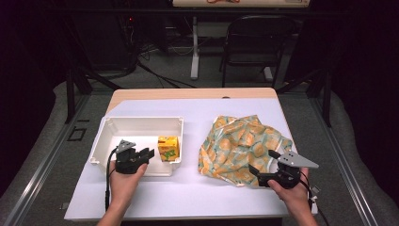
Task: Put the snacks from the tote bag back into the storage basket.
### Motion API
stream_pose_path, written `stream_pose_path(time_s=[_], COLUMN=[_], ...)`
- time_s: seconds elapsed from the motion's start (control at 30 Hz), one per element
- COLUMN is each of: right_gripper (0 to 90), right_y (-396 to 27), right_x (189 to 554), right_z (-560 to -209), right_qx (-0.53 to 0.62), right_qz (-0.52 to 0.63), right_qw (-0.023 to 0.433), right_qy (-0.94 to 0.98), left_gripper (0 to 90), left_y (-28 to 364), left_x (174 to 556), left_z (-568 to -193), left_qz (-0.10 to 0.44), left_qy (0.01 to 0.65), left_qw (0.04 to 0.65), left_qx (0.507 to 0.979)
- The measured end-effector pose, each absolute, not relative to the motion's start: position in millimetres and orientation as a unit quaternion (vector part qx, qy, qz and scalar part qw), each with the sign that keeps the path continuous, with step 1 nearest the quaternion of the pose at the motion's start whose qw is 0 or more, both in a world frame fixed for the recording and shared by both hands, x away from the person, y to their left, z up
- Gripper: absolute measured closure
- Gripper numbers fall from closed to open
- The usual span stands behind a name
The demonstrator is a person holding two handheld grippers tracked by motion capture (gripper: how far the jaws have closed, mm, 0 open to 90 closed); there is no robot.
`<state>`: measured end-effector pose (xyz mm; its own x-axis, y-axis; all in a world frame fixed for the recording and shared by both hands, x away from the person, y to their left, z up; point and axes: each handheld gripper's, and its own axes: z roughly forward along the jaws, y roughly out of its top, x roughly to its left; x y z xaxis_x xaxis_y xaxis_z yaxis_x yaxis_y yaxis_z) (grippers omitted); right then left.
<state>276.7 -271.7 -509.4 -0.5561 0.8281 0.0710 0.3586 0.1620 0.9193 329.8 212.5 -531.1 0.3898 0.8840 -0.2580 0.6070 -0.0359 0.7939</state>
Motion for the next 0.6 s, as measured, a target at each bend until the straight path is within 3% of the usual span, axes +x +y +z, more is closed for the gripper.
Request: stream_pose_path(time_s=[0.17,0.37,0.6], right_gripper=[4.4,4.4,4.4], right_y=[-272,-272,-272], right_x=[277,277,278], right_z=[-510,-510,-511], right_qx=[0.410,0.409,0.411], right_qz=[0.501,0.499,0.497], right_qw=[0.235,0.235,0.237], right_qy=[0.725,0.727,0.726], left_gripper=[46.6,13.7,1.6], left_y=[229,238,242], left_x=[320,309,292], left_z=[-521,-515,-512], left_qz=[0.150,0.177,0.188], left_qy=[0.525,0.516,0.472], left_qw=[0.499,0.493,0.507], left_qx=[0.673,0.678,0.697])
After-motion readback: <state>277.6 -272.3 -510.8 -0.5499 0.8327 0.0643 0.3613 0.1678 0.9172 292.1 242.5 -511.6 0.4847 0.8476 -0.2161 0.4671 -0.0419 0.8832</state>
